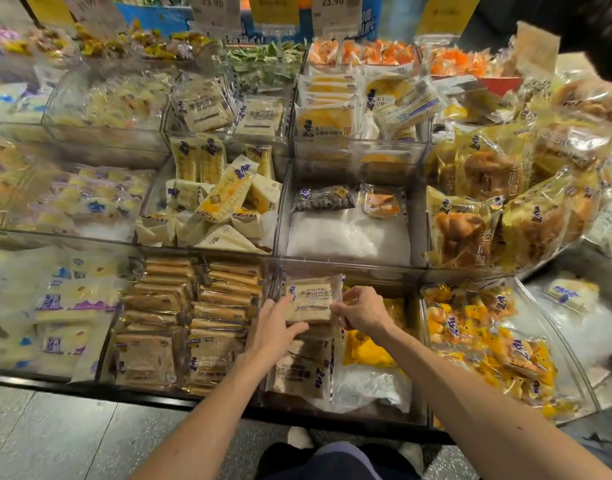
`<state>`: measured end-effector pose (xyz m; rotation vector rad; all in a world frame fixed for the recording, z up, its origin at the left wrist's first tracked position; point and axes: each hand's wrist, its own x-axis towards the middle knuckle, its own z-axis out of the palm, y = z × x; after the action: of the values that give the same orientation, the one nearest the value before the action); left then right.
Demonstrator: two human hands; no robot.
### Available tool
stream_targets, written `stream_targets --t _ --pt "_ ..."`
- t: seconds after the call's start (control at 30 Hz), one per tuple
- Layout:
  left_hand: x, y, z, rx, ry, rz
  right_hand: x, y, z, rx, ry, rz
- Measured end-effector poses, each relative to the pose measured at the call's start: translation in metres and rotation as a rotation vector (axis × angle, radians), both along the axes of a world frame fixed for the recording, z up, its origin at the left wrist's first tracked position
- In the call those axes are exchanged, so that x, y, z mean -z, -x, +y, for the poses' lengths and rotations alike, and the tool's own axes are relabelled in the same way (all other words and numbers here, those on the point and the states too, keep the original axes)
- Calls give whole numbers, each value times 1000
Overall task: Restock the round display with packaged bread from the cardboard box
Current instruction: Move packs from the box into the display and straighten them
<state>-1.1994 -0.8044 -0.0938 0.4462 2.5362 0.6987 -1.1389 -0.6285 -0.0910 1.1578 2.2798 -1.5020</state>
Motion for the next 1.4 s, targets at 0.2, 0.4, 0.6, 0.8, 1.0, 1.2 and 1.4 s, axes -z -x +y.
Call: stream_targets --t 0.2,0.4,0.6,0.8,1.0,1.2,1.4 --pt "6 11 4 311 344 227 -4 0 -20 -117 -159 -72" --pt "-16 23 13 375 412 192 -23 -17 -15 -149 -337 -6" --pt "-104 0 120 452 39 314 -65 -119 58 90 -412 171" --pt "-128 -190 297 910 -286 289 -79 -338 153 748 -606 160" --pt "-68 -447 443 1430 -286 162 -16 -590 219 1196 -613 -101" --pt "55 -648 521 1667 44 -57 90 -766 245 1211 -140 -458" --pt "190 -765 554 1592 448 -253 177 -898 246 1392 145 -608"
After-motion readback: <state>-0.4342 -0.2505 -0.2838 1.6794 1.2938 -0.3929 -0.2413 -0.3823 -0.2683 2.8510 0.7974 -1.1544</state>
